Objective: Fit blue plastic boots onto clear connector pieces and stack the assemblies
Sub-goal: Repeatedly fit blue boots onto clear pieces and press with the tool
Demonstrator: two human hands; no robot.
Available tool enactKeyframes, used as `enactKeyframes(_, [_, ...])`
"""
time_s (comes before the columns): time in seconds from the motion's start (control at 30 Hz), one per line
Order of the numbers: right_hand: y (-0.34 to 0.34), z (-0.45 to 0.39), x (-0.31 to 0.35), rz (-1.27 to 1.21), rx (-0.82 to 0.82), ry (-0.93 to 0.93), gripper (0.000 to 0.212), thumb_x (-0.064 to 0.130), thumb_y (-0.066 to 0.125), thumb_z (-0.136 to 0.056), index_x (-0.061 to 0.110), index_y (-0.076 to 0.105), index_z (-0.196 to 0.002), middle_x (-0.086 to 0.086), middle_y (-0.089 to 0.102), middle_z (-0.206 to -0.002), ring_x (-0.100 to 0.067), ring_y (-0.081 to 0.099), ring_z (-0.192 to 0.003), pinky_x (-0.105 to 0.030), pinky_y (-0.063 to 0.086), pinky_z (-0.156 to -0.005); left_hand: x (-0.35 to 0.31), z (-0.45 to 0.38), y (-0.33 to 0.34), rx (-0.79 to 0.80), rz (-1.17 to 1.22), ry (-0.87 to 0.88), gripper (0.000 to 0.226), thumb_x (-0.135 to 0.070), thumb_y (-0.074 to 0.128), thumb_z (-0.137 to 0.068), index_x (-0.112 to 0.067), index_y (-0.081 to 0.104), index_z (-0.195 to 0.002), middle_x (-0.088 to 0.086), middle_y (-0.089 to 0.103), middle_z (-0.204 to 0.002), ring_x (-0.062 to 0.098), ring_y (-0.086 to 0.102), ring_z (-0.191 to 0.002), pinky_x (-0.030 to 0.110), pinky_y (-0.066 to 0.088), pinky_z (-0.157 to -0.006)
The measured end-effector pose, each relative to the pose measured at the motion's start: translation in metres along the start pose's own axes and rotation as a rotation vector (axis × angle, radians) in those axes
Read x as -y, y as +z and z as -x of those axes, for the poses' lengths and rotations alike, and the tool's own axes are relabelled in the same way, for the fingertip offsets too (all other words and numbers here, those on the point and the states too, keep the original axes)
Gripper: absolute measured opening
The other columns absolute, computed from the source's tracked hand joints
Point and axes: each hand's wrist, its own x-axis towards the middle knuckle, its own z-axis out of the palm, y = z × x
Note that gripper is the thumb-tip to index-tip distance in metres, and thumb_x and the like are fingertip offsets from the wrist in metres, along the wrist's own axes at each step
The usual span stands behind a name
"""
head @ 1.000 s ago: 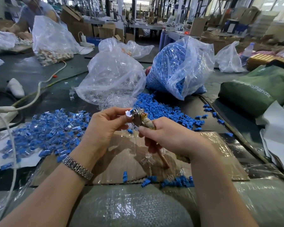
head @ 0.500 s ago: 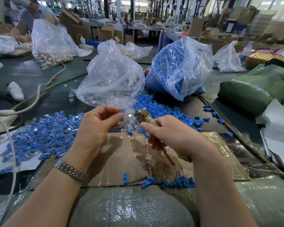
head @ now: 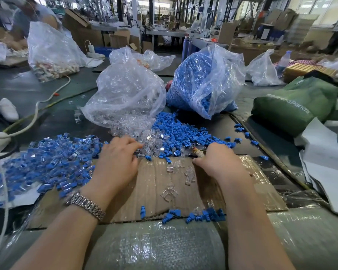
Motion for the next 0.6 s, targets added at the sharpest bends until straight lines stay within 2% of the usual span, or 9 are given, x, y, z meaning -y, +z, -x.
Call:
enactKeyframes(0.07, [0.001, 0.001, 0.002, 0.044, 0.004, 0.014, 0.047, 0.058, 0.061, -0.093, 0.012, 0.053, -0.097, -0.018, 0.059, -0.123, -0.037, 0.052, -0.118, -0.052, 0.049, -0.100, -0.002, -0.003, 0.008, 0.103, -0.083, 0.006, 0.048, -0.019, 0.046, -0.102, -0.028, 0.046, -0.149, -0.002, 0.051, -0.146, 0.017, 0.042, -0.134, 0.042, 0.033, -0.118])
enactKeyframes(0.13, [0.002, 0.001, 0.005, 0.050, -0.009, 0.022, 0.050, 0.058, 0.058, -0.095, 0.010, 0.058, -0.112, -0.019, 0.050, -0.135, -0.038, 0.041, -0.129, -0.054, 0.043, -0.106, -0.004, -0.005, 0.013, 0.138, -0.113, 0.027, 0.049, -0.021, 0.044, -0.104, -0.029, 0.039, -0.153, -0.002, 0.047, -0.150, 0.018, 0.040, -0.136, 0.040, 0.031, -0.120])
enactKeyframes(0.2, [0.003, 0.002, 0.008, 0.041, -0.061, 0.017, 0.055, 0.055, 0.057, -0.097, 0.011, 0.055, -0.129, -0.018, 0.041, -0.144, -0.038, 0.034, -0.137, -0.055, 0.036, -0.109, -0.008, -0.007, 0.016, 0.127, -0.054, 0.060, 0.049, -0.019, 0.048, -0.104, -0.030, 0.042, -0.151, -0.002, 0.050, -0.145, 0.017, 0.043, -0.131, 0.037, 0.032, -0.117])
enactKeyframes(0.3, [0.004, 0.001, 0.013, 0.012, -0.158, -0.060, 0.049, 0.044, 0.058, -0.099, 0.016, 0.050, -0.139, -0.013, 0.040, -0.143, -0.034, 0.033, -0.137, -0.055, 0.034, -0.109, -0.015, -0.007, 0.016, 0.118, 0.101, 0.112, 0.040, -0.014, 0.053, -0.102, -0.029, 0.057, -0.139, -0.005, 0.054, -0.130, 0.012, 0.044, -0.119, 0.031, 0.034, -0.111])
enactKeyframes(0.4, [0.003, 0.000, 0.018, -0.054, -0.183, -0.214, 0.032, 0.034, 0.061, -0.100, 0.026, 0.058, -0.130, -0.004, 0.049, -0.134, -0.027, 0.039, -0.131, -0.052, 0.035, -0.106, -0.020, -0.005, 0.015, 0.146, 0.224, 0.137, 0.029, -0.014, 0.053, -0.102, -0.029, 0.066, -0.125, -0.011, 0.053, -0.120, 0.007, 0.048, -0.113, 0.025, 0.040, -0.104])
enactKeyframes(0.47, [0.004, 0.000, 0.022, -0.074, -0.138, -0.290, 0.017, 0.031, 0.061, -0.100, 0.031, 0.066, -0.116, 0.002, 0.059, -0.122, -0.023, 0.045, -0.125, -0.049, 0.037, -0.103, -0.022, -0.004, 0.013, 0.164, 0.276, 0.155, 0.026, -0.015, 0.059, -0.100, -0.029, 0.068, -0.119, -0.014, 0.055, -0.113, 0.001, 0.053, -0.103, 0.015, 0.041, -0.093])
enactKeyframes(0.53, [0.007, 0.000, 0.025, -0.108, -0.093, -0.324, 0.005, 0.034, 0.065, -0.098, 0.035, 0.069, -0.099, 0.006, 0.067, -0.109, -0.021, 0.051, -0.118, -0.047, 0.038, -0.101, -0.023, -0.002, 0.011, 0.185, 0.301, 0.163, 0.025, -0.015, 0.064, -0.097, -0.031, 0.069, -0.115, -0.017, 0.056, -0.105, -0.004, 0.055, -0.096, 0.008, 0.041, -0.082])
enactKeyframes(0.6, [0.010, -0.001, 0.026, -0.129, -0.067, -0.326, 0.009, 0.043, 0.068, -0.095, 0.037, 0.067, -0.089, 0.010, 0.070, -0.101, -0.018, 0.053, -0.114, -0.046, 0.035, -0.100, -0.023, 0.001, 0.007, 0.212, 0.344, 0.148, 0.024, -0.016, 0.068, -0.095, -0.032, 0.070, -0.114, -0.020, 0.059, -0.100, -0.009, 0.057, -0.092, 0.004, 0.044, -0.078])
